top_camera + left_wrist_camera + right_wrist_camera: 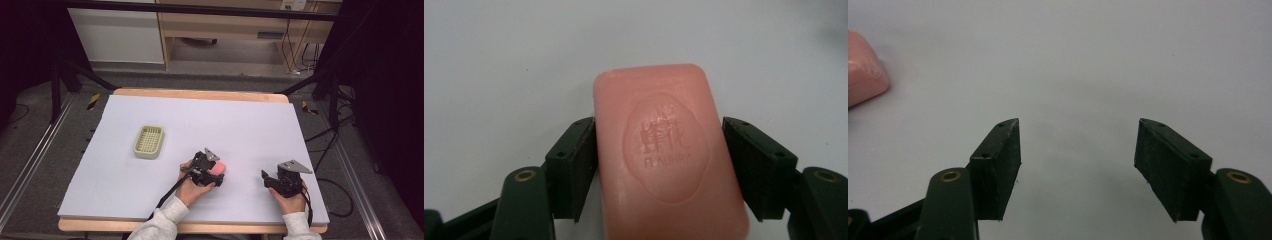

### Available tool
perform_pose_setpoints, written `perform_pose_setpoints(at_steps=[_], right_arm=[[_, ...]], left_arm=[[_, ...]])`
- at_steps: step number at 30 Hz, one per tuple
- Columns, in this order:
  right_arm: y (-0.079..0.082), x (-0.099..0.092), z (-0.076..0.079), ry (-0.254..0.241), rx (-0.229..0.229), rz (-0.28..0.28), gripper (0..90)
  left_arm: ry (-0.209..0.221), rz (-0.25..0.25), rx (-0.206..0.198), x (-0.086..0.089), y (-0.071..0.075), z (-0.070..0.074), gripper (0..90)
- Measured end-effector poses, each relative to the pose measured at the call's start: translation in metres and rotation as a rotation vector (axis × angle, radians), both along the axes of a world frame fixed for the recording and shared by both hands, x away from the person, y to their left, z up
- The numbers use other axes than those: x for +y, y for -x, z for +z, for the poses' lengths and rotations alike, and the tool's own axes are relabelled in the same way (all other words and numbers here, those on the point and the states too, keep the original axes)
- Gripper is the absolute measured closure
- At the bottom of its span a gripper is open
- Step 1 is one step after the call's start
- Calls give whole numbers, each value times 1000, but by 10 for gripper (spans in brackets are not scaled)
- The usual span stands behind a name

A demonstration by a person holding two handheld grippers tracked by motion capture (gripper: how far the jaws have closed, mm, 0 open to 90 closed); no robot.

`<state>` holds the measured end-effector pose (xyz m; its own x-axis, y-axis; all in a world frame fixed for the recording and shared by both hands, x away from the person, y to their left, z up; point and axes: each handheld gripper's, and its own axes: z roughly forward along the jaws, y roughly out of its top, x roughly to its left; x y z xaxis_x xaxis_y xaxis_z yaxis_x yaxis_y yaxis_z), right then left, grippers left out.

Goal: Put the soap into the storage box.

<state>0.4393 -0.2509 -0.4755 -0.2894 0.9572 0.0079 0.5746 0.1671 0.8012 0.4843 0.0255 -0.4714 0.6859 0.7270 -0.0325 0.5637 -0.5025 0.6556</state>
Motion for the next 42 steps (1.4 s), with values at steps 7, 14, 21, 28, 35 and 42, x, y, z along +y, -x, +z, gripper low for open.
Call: perform_pose_setpoints(at_steps=[7, 14, 21, 28, 35, 42], right_arm=[[0, 1, 0, 3, 0, -2, 350], [0, 1, -1, 4, 2, 3, 351], [0, 1, 0, 4, 2, 4, 350], [0, 1, 0, 5, 3, 5, 345], [0, 1, 0, 3, 1, 3, 343], [0, 1, 0, 7, -5, 1, 341]], left_arm=[[-12, 8, 9, -1, 1, 0, 366], [-19, 1, 8, 0, 0, 1, 369], [-18, -11, 12, 2, 2, 3, 372], [8, -30, 8, 9, 7, 14, 373], [21, -25, -15, 20, 9, 27, 372], [26, -15, -35, 35, 8, 39, 372]])
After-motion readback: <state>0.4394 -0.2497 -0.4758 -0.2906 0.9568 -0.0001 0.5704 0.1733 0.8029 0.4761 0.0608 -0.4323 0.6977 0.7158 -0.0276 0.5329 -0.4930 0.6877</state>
